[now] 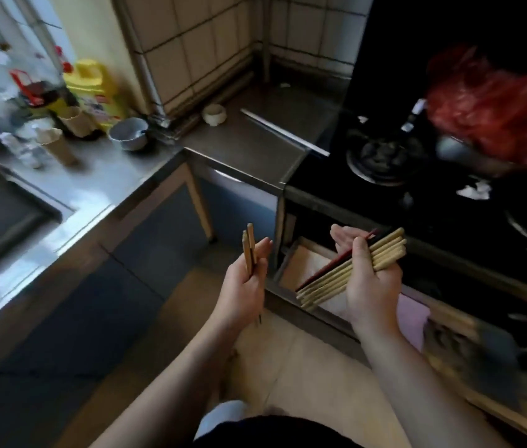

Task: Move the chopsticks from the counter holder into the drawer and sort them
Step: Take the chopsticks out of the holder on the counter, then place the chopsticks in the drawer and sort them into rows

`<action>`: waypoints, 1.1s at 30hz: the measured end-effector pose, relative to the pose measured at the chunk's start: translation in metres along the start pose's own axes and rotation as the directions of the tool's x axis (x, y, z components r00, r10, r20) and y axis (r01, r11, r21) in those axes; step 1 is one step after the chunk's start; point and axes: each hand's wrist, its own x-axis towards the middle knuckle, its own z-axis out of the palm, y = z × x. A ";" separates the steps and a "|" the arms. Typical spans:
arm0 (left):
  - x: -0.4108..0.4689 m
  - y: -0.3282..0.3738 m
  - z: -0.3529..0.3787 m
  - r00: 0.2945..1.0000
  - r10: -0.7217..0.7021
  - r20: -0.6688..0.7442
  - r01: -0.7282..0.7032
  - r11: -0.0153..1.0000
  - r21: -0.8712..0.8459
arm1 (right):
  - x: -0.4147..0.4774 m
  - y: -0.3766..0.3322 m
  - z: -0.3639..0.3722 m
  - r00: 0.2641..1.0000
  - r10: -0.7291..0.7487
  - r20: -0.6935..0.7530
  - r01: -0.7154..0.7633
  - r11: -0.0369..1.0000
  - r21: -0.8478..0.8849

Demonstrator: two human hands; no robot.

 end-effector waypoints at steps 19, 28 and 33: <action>0.200 -0.052 0.209 0.796 -0.245 0.553 0.129 0.962 0.239 | 0.161 0.062 -0.132 0.881 0.079 -0.467 -0.228 0.934 -0.273; 0.213 -0.155 0.251 0.673 -0.409 0.616 0.231 0.908 0.350 | 0.167 0.154 -0.157 0.716 0.301 -0.630 -0.563 0.782 -0.266; 0.212 -0.238 0.271 0.670 -0.471 0.574 0.308 0.880 0.362 | 0.166 0.233 -0.177 0.708 0.358 -0.609 -0.617 0.733 -0.287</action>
